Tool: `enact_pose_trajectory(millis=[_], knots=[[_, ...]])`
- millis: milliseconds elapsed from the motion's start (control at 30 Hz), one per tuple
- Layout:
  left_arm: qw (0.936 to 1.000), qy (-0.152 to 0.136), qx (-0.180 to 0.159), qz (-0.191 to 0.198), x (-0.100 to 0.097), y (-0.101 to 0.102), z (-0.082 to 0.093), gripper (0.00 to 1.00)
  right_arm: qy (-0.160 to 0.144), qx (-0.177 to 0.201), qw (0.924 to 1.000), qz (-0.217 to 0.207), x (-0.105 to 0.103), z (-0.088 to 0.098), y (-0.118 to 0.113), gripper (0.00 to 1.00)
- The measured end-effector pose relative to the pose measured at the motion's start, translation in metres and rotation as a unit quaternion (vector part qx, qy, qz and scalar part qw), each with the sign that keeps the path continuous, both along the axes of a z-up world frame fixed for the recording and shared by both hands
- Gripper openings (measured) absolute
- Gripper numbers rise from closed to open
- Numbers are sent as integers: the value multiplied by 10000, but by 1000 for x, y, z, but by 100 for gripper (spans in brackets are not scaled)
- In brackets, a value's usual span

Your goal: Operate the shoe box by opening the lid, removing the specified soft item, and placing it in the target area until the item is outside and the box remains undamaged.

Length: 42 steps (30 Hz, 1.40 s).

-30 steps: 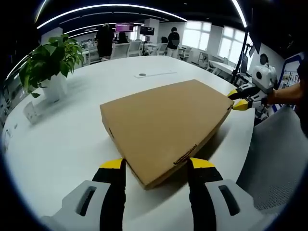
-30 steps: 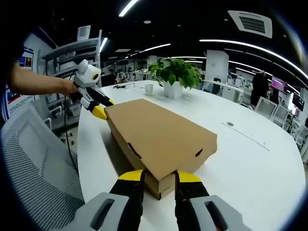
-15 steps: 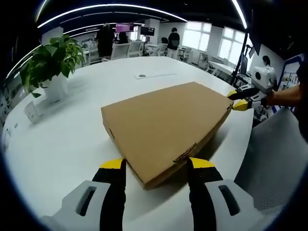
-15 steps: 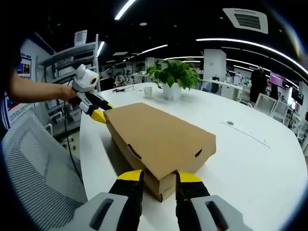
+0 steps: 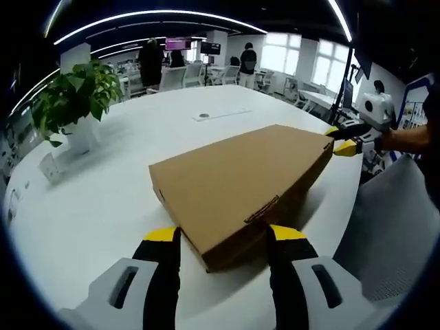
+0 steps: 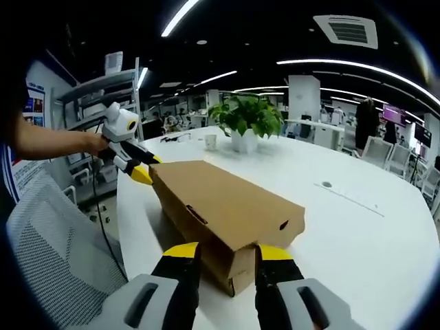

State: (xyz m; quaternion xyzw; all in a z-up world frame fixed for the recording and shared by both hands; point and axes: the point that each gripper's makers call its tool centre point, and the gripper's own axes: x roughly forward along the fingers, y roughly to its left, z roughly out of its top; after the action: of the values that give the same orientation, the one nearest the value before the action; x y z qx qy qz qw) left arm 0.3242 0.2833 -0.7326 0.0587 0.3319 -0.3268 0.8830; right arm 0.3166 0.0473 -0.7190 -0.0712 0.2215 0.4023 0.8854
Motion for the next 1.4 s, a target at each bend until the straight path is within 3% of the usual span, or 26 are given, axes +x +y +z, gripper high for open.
enact_pose_trajectory(millis=[833,900,1400], knots=[[9991,-276,-288,142,10,-4,40,56,-316,220,9993,-17,12,37,3,35],[9988,-443,-139,139,13,-1,44,55,-398,213,9990,-22,15,42,3,35],[9968,-705,-238,297,30,-2,66,47,-672,318,9972,-87,34,64,4,38]])
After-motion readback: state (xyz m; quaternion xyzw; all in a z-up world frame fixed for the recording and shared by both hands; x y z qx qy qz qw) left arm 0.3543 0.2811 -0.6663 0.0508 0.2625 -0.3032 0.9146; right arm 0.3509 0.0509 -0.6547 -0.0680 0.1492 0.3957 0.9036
